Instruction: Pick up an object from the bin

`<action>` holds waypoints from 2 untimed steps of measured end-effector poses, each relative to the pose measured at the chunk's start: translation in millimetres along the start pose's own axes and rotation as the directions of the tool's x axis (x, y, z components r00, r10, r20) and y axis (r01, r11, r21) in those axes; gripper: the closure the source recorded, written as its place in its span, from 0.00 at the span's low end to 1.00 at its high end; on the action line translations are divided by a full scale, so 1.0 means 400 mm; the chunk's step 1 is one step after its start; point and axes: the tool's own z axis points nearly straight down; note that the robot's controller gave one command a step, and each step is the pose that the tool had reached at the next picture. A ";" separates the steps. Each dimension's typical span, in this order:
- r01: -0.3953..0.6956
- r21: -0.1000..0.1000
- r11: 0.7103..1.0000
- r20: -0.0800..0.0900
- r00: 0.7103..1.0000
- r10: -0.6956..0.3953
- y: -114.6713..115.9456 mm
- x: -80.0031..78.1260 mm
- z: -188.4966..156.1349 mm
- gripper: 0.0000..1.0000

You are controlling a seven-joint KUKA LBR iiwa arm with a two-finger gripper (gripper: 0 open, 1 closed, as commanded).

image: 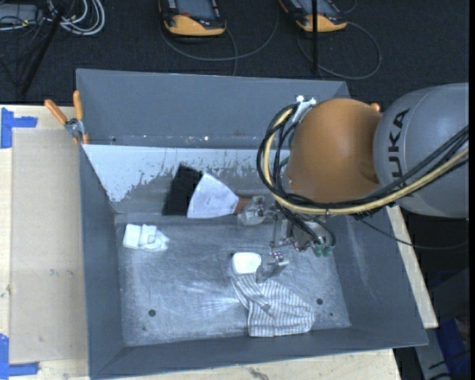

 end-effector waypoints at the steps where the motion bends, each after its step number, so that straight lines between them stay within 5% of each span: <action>1: 0.012 -0.004 1.000 -0.006 1.000 -0.012 -0.032 -0.022 0.264 1.00; 2: 0.011 -0.004 1.000 -0.006 1.000 -0.011 -0.032 -0.022 0.264 1.00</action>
Offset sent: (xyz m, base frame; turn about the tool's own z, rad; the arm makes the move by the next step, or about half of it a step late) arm 0.0000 0.0000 0.0000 0.0000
